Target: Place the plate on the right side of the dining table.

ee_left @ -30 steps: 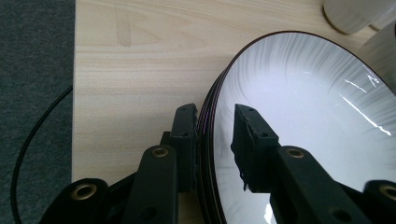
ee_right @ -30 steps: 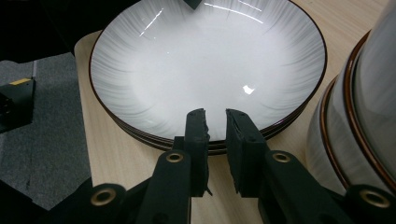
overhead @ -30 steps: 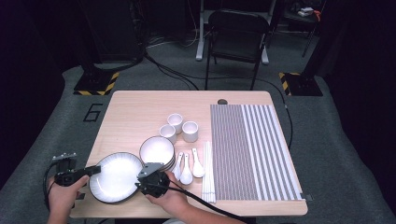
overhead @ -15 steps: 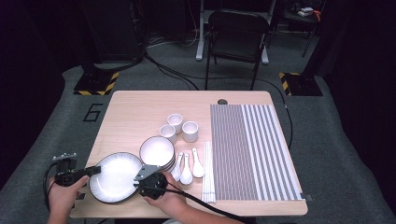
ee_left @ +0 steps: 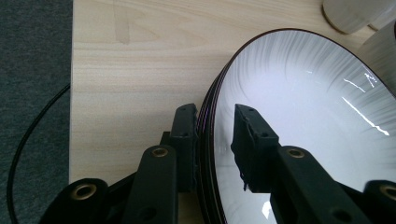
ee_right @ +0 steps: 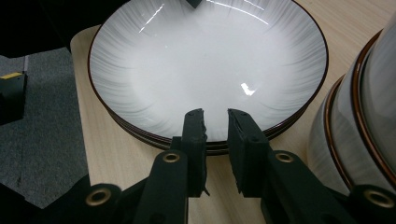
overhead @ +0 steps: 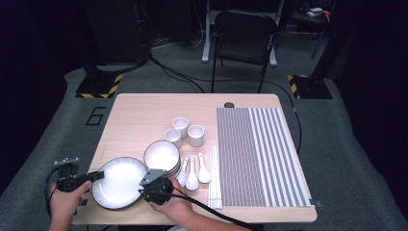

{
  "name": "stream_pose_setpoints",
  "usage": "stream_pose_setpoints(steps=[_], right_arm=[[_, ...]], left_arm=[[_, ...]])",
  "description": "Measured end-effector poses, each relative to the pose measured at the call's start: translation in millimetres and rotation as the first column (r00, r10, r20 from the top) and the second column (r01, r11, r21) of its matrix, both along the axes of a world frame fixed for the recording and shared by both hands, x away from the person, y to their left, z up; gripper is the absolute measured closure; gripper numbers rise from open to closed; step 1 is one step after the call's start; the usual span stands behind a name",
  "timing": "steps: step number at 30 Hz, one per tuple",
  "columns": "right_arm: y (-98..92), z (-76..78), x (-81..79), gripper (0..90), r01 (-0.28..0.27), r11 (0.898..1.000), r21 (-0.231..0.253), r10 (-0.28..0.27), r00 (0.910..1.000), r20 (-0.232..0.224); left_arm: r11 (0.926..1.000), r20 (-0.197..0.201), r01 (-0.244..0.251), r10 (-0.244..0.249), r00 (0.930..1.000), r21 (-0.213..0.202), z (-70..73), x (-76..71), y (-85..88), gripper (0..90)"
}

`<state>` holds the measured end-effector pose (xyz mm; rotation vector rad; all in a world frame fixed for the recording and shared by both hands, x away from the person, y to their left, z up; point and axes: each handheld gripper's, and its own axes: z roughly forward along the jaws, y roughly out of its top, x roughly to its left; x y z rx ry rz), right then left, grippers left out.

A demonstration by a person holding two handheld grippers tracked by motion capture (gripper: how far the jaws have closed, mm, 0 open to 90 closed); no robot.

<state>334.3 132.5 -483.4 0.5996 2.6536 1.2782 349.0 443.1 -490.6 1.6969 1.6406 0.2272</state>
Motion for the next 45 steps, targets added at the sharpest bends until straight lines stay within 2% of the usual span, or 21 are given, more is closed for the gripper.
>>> stream_pose_setpoints(steps=[12,13,19,22,29,31,35,45], right_arm=[[1.7,0.4,1.4,77.4,0.003,1.0,-0.006,-0.003,0.9999,-0.01],[1.9,-0.2,2.3,77.6,0.0,1.0,-0.007,0.0,1.0,-0.001],[3.8,0.7,2.3,78.0,0.002,1.0,-0.011,-0.002,0.9999,-0.016],[4.9,0.2,3.1,78.6,-0.004,1.0,-0.017,0.004,1.0,0.001],[6.2,-0.6,2.9,78.9,-0.009,1.0,-0.016,0.009,0.9999,0.007],[6.8,-1.2,2.2,79.2,-0.007,1.0,-0.016,0.008,0.9997,0.023],[6.9,-1.3,1.1,79.0,-0.002,1.0,-0.017,0.002,0.9999,0.017],[7.8,-2.2,0.4,79.7,-0.008,1.0,-0.015,0.009,0.9992,0.04]], left_arm=[[1.0,-0.003,0.003,-0.003,1.0,-0.007,-0.7,-0.3,0.7,69.8],[1.0,-0.003,0.004,-0.004,1.0,-0.008,-0.7,-0.3,0.7,69.7],[0.9999,-0.002,0.009,-0.009,1.0,-0.01,-1.2,-0.5,1.5,69.3],[0.9999,-0.001,0.009,-0.009,1.0,-0.012,-1.3,-0.6,1.5,68.8],[0.9995,0.005,0.009,-0.009,0.9999,-0.029,-2.1,-0.7,2.0,66.5],[0.9995,0.004,0.011,-0.011,0.9999,-0.031,-2.2,-0.9,2.4,66.3],[0.9994,0.007,0.013,-0.013,0.9999,-0.033,-2.3,-1.2,2.6,65.7],[0.9989,0.006,0.0,0.0,1.0,-0.046,-2.3,-2.7,1.6,64.5]])
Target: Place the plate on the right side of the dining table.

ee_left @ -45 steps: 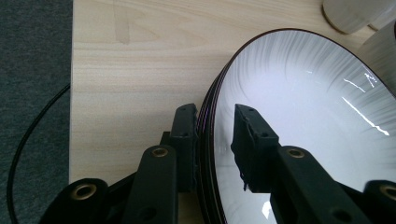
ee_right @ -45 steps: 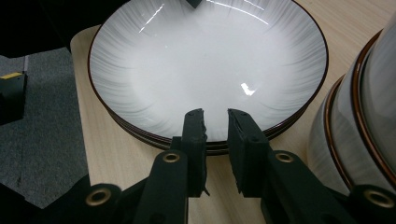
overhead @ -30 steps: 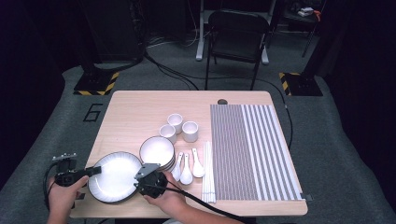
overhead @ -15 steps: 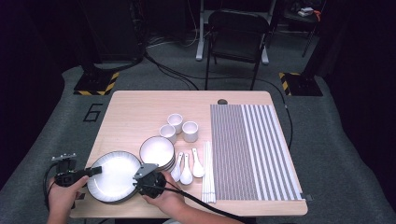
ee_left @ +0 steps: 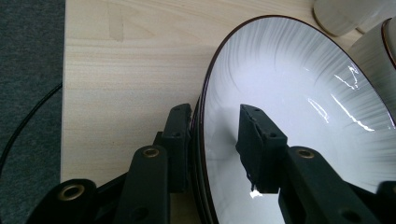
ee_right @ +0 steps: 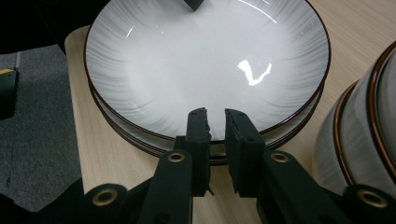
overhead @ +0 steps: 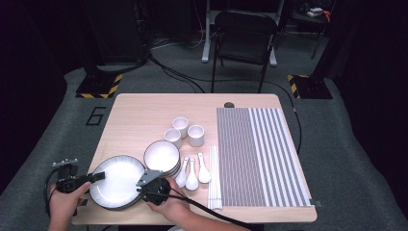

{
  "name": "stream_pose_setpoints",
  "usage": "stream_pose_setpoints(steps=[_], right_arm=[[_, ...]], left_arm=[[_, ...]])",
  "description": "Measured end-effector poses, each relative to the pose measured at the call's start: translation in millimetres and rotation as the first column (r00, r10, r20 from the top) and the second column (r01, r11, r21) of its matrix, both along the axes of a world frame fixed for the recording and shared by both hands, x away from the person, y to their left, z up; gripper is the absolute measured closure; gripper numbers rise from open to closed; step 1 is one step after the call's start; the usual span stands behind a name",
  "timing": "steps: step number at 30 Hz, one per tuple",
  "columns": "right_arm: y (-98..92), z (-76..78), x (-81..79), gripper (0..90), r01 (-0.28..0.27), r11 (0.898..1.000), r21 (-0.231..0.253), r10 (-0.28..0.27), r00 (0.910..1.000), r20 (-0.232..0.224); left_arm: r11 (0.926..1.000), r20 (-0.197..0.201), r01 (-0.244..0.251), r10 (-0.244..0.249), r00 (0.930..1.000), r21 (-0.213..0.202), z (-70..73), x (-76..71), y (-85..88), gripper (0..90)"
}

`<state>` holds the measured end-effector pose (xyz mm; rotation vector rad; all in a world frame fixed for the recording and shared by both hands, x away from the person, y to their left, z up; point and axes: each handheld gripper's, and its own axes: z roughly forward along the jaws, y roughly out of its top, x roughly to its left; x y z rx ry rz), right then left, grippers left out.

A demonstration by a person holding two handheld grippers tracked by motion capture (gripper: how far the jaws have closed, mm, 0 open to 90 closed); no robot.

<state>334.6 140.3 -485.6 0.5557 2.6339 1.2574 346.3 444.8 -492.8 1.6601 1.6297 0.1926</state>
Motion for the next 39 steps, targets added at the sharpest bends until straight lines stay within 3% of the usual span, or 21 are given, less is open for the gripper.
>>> stream_pose_setpoints(steps=[11,14,21,24,25,27,34,39], right_arm=[[0.7,0.0,0.2,80.0,0.008,1.0,0.003,-0.008,0.9998,-0.018],[0.4,-0.2,0.6,77.2,0.011,1.0,0.002,-0.011,0.9999,-0.004],[0.8,-0.7,0.2,80.6,0.007,1.0,0.01,-0.007,0.9999,-0.011],[0.5,-2.5,-0.7,82.1,-0.005,1.0,-0.022,0.004,0.9997,-0.025],[0.5,-4.1,-0.5,82.1,-0.011,1.0,-0.014,0.011,0.9999,-0.003],[1.0,-3.7,-1.1,81.8,-0.002,1.0,-0.016,0.002,0.9998,-0.022],[3.6,-3.4,0.3,79.6,-0.012,0.999,-0.034,0.012,0.9998,-0.017],[6.2,-4.7,0.5,79.1,-0.005,0.999,-0.036,0.005,0.9998,-0.019]], left_arm=[[1.0,0.001,0.007,-0.007,1.0,-0.005,-0.4,0.1,2.0,64.5],[1.0,0.003,0.005,-0.005,1.0,-0.004,-0.5,-0.1,1.6,64.4],[0.9999,0.006,0.002,-0.002,1.0,-0.011,-1.0,-0.1,2.1,64.5],[0.9996,0.016,-0.005,0.006,0.9999,-0.026,-1.4,-0.4,3.2,64.1],[0.9997,0.015,-0.003,0.003,0.9999,-0.023,-1.4,-0.6,3.8,64.2],[0.9999,0.013,0.004,-0.004,0.9999,-0.015,-0.3,-0.7,4.1,64.2],[0.9993,0.017,-0.006,0.007,0.9998,-0.037,-0.3,-1.1,4.4,63.1],[0.9996,0.025,0.007,-0.006,0.9997,-0.026,0.2,-1.7,6.0,62.8]])
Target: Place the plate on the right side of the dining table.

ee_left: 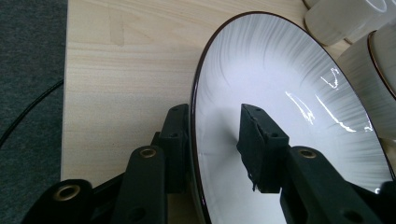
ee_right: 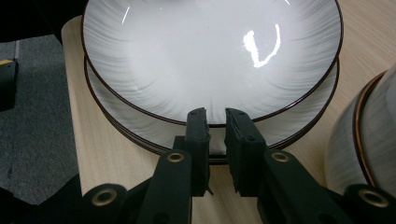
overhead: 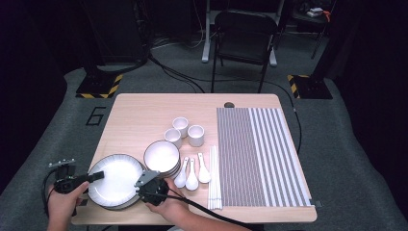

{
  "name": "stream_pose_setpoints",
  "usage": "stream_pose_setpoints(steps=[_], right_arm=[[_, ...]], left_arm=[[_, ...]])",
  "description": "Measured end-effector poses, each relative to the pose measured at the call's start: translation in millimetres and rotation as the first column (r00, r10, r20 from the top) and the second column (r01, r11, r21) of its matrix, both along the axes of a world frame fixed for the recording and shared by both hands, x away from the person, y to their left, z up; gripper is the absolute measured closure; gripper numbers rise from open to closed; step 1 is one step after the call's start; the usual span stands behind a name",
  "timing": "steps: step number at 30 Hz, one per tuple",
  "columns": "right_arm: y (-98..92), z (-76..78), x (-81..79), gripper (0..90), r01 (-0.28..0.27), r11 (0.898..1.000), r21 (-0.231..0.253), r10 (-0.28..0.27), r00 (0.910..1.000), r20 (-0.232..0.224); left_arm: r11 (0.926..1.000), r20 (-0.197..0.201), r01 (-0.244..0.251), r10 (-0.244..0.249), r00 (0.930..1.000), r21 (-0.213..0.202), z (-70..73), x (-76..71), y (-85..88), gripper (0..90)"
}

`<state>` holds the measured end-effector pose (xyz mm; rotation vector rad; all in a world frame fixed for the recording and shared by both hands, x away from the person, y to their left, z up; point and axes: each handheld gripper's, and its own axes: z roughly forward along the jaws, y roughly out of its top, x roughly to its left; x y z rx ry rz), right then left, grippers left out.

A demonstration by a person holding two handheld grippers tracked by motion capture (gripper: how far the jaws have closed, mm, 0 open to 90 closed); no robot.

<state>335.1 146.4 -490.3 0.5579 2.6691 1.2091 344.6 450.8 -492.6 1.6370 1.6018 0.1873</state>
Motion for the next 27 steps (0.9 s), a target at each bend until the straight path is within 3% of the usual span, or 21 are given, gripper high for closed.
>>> stream_pose_setpoints(steps=[11,13,16,19,25,27], right_arm=[[3.5,0.3,1.6,75.8,-0.005,1.0,-0.024,0.005,1.0,0.001],[4.7,-1.2,3.2,75.3,-0.014,1.0,-0.017,0.014,0.9997,0.018],[5.5,-0.8,3.3,74.2,-0.013,1.0,-0.028,0.013,0.9999,0.009],[6.6,-2.2,2.5,72.3,-0.001,1.0,-0.023,0.001,1.0,0.01],[7.1,-5.6,1.6,71.7,0.004,1.0,-0.004,-0.004,0.9998,0.021],[6.6,-6.2,0.6,71.6,0.009,1.0,0.004,-0.009,0.9999,0.014]], left_arm=[[0.9997,0.015,-0.014,0.014,0.9998,0.018,0.6,-2.5,4.0,56.6],[0.9993,0.014,-0.035,0.035,0.9993,0.007,0.8,-3.0,3.3,55.9],[0.9993,0.021,-0.038,0.038,0.9991,0.004,0.6,-3.2,3.9,55.7],[0.9996,0.027,-0.021,0.021,0.9994,0.016,0.9,-3.0,5.7,55.6],[0.9988,0.035,-0.049,0.049,0.9982,-0.006,0.5,-3.4,3.8,55.3],[0.9996,0.037,-0.025,0.025,0.999,0.012,0.4,-3.0,5.5,55.2]])
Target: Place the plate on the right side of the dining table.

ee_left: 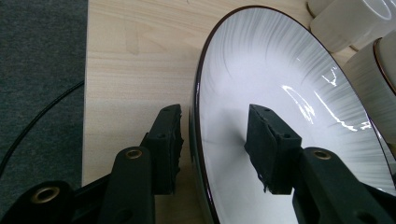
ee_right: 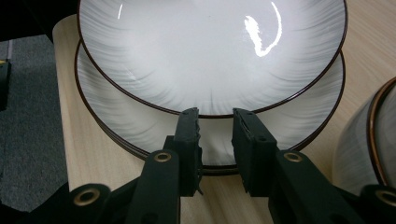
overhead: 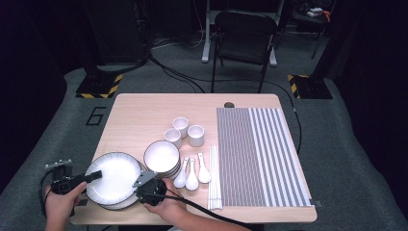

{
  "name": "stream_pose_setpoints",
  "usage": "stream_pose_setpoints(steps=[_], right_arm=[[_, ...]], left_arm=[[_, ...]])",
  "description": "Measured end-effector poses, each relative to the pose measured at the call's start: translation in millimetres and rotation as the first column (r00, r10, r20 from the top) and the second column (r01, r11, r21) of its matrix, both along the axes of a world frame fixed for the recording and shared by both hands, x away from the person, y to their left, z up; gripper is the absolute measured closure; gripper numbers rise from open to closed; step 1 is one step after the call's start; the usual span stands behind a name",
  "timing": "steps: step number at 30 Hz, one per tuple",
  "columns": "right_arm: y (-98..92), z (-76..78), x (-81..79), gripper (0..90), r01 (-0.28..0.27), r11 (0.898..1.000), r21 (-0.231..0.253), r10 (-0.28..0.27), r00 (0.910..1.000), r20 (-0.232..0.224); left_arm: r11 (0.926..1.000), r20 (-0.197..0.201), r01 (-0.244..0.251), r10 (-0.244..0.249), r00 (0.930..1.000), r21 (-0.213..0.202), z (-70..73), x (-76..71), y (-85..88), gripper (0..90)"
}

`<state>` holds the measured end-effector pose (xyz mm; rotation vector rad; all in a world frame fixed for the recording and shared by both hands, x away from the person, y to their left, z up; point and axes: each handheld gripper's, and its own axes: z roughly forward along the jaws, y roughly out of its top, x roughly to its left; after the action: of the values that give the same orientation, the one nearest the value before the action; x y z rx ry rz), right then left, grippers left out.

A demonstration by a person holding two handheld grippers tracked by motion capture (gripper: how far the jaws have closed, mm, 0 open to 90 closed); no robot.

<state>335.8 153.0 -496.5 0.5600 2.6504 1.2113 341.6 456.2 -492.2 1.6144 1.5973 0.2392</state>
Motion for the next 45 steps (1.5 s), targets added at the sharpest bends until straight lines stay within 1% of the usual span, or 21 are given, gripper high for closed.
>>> stream_pose_setpoints(steps=[1,2,4,8,9,10,13,14,15,17,19,21,22,23,27,33,35,38,40,41,45], right_arm=[[-0.5,-0.9,0.0,71.6,-0.001,1.0,0.007,0.001,1.0,0.009],[-0.7,-1.3,-0.4,71.6,0.001,1.0,0.011,-0.001,1.0,0.007],[-1.3,-2.2,-0.3,71.7,0.0,1.0,0.019,0.0,0.9999,0.015],[-2.5,-3.6,-1.1,71.7,-0.004,1.0,0.031,0.003,0.9999,0.014],[-2.9,-4.6,-0.9,71.6,-0.005,0.999,0.04,0.004,0.9997,0.023],[-3.3,-5.2,-1.7,71.7,-0.002,0.999,0.047,0.001,0.9998,0.019],[-4.2,-6.2,-1.4,71.7,-0.009,0.999,0.053,0.007,0.9996,0.028],[-4.3,-6.9,-1.5,71.7,-0.005,0.998,0.062,0.003,0.9995,0.032],[-4.5,-7.2,-1.4,71.7,-0.007,0.998,0.064,0.005,0.9994,0.034],[-4.6,-8.0,-1.3,71.7,-0.008,0.997,0.072,0.006,0.9993,0.037],[-4.3,-8.6,-1.3,71.7,-0.005,0.997,0.077,0.002,0.9994,0.035],[-3.9,-8.9,-1.3,71.7,-0.004,0.997,0.08,0.001,0.9992,0.04],[-3.9,-9.1,-1.6,71.7,-0.001,0.997,0.082,-0.002,0.9993,0.037],[-3.9,-9.2,-1.6,71.7,-0.001,0.997,0.083,-0.002,0.9993,0.038],[-3.4,-10.3,-0.8,71.7,-0.008,0.995,0.096,0.004,0.9991,0.043],[-3.3,-10.5,0.0,71.7,-0.013,0.996,0.092,0.009,0.999,0.045],[-2.9,-10.4,-0.5,71.7,-0.008,0.996,0.094,0.005,0.9994,0.036],[-2.0,-10.2,0.5,71.7,-0.011,0.996,0.092,0.008,0.9991,0.041],[-1.2,-10.0,0.9,71.7,-0.012,0.996,0.092,0.008,0.9992,0.04],[-0.7,-9.9,0.4,71.7,-0.005,0.996,0.093,0.002,0.9994,0.033],[0.4,-9.9,1.5,71.7,-0.012,0.996,0.087,0.008,0.999,0.043]], left_arm=[[1.0,0.001,-0.004,0.004,1.0,-0.004,-0.1,0.1,-0.4,55.2],[1.0,0.001,0.003,-0.003,1.0,0.002,0.0,0.0,0.1,55.2],[1.0,0.003,0.004,-0.004,1.0,0.002,-0.2,0.2,0.0,55.2],[1.0,0.001,0.005,-0.005,1.0,0.003,0.0,0.5,-0.5,55.2],[1.0,-0.003,0.007,-0.007,1.0,0.002,0.1,0.5,-0.6,55.1],[1.0,-0.002,0.004,-0.004,1.0,0.001,0.0,0.6,-1.0,55.2],[1.0,-0.004,0.005,-0.005,1.0,0.003,0.1,0.7,-1.5,55.2],[1.0,-0.004,0.005,-0.005,1.0,0.003,0.1,0.8,-1.5,55.2],[0.9999,-0.006,0.01,-0.01,0.9999,0.001,0.2,0.7,-1.1,55.2],[0.9998,-0.013,-0.006,0.005,0.9999,-0.017,0.3,0.4,-2.6,55.8],[0.9999,-0.011,0.011,-0.011,0.9999,-0.006,0.2,0.7,-1.6,56.8],[0.9999,-0.012,0.011,-0.011,0.9999,-0.008,0.1,0.7,-1.6,56.8],[0.9998,-0.014,-0.001,0.0,0.9999,-0.021,-0.1,0.4,-2.4,56.8],[0.9998,-0.011,0.0,0.0,0.9999,-0.02,-0.2,0.6,-2.0,56.8],[0.9998,-0.019,0.0,0.0,0.9998,-0.022,0.0,0.3,-1.4,56.5],[0.9999,-0.014,0.0,-0.001,0.9999,-0.017,-0.3,0.4,-0.9,56.4],[0.9998,-0.011,-0.002,0.001,0.9999,-0.018,-0.6,0.3,-0.7,56.4],[0.9998,-0.015,0.013,-0.013,0.9998,-0.012,-0.6,0.2,1.4,56.1],[0.9998,-0.013,0.013,-0.013,0.9998,-0.014,-1.0,0.4,1.9,55.9],[0.9998,-0.012,0.006,-0.007,0.9999,-0.019,-1.3,0.5,1.8,55.8],[0.9998,-0.012,-0.003,0.002,0.9999,-0.021,-1.1,0.4,1.9,55.8]])
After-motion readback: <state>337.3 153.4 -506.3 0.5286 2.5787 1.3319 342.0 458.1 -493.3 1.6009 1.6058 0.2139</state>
